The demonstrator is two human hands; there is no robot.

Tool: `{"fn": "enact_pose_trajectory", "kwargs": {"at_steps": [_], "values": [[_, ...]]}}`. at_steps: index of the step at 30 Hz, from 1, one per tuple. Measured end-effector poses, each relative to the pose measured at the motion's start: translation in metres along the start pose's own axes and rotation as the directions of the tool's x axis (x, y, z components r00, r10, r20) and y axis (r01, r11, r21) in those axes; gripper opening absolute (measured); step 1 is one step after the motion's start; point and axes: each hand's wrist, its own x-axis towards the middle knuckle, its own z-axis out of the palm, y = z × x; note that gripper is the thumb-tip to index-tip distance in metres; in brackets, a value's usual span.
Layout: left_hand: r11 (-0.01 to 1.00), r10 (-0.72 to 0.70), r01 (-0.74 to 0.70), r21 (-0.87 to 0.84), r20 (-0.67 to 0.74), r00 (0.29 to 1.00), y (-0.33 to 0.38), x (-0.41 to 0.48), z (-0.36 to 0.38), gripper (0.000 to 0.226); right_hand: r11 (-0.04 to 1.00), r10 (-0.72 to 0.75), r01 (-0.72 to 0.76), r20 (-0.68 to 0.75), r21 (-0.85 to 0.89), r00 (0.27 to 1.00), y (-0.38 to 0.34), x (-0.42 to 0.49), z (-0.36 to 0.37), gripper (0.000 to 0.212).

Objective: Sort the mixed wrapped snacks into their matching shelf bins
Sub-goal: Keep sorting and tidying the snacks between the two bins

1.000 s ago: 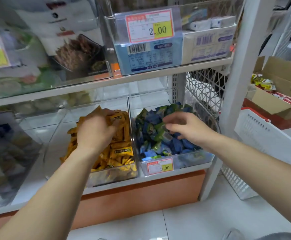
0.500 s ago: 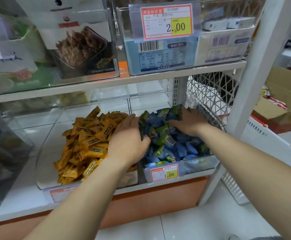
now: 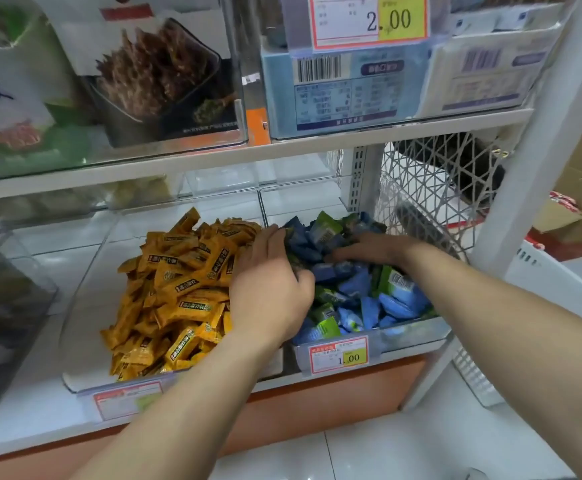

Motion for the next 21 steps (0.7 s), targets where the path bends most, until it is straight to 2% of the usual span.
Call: {"fn": "enact_pose_trajectory", "kwargs": {"at_steps": [1,5,7,9,12,13,15,17,18,21], "values": [[1.000,0.001,-0.001,-0.001,0.004,1.000,0.000,0.000,0.000,0.061,0.998,-0.020,0.021,-0.017,0.054,1.000,-0.003,-0.001,0.005,0.064],[1.000,0.014,-0.014,-0.012,-0.003,1.000,0.000,0.000,0.000,0.060,0.968,-0.185,0.213,-0.202,0.132,0.962,-0.023,-0.008,0.025,0.073],[1.000,0.021,-0.021,-0.021,-0.010,1.000,-0.002,0.001,-0.002,0.059,0.948,-0.291,0.312,-0.235,0.059,0.927,-0.035,-0.020,0.027,0.069],[0.999,0.029,-0.029,-0.021,-0.013,1.000,-0.007,0.003,-0.005,0.056,0.936,-0.351,0.344,-0.155,-0.070,0.924,-0.044,-0.034,0.021,0.060],[0.998,0.055,-0.055,-0.036,0.006,0.998,-0.012,0.008,-0.010,0.046,0.940,-0.271,0.272,0.035,-0.205,0.962,-0.043,-0.061,0.004,0.050],[0.998,0.061,-0.060,-0.034,0.017,0.998,-0.012,0.010,-0.011,0.043,0.923,-0.256,0.257,0.041,-0.286,0.966,-0.039,-0.070,0.000,0.055],[0.997,0.070,-0.069,-0.017,0.039,0.997,-0.009,0.013,-0.014,0.042,0.890,-0.286,0.240,-0.065,-0.387,0.956,-0.027,-0.087,-0.004,0.066],[0.996,0.086,-0.087,0.020,0.040,0.995,-0.004,0.015,-0.019,0.040,0.899,-0.315,0.238,-0.166,-0.369,0.935,-0.012,-0.107,0.002,0.078],[0.995,0.092,-0.093,0.039,0.033,0.995,0.000,0.016,-0.021,0.039,0.905,-0.320,0.249,-0.165,-0.345,0.933,-0.005,-0.116,0.007,0.082],[0.994,0.108,-0.108,0.014,0.051,0.993,0.018,0.017,-0.025,0.036,0.879,-0.331,0.299,-0.022,-0.370,0.944,0.010,-0.127,0.027,0.078]]}}
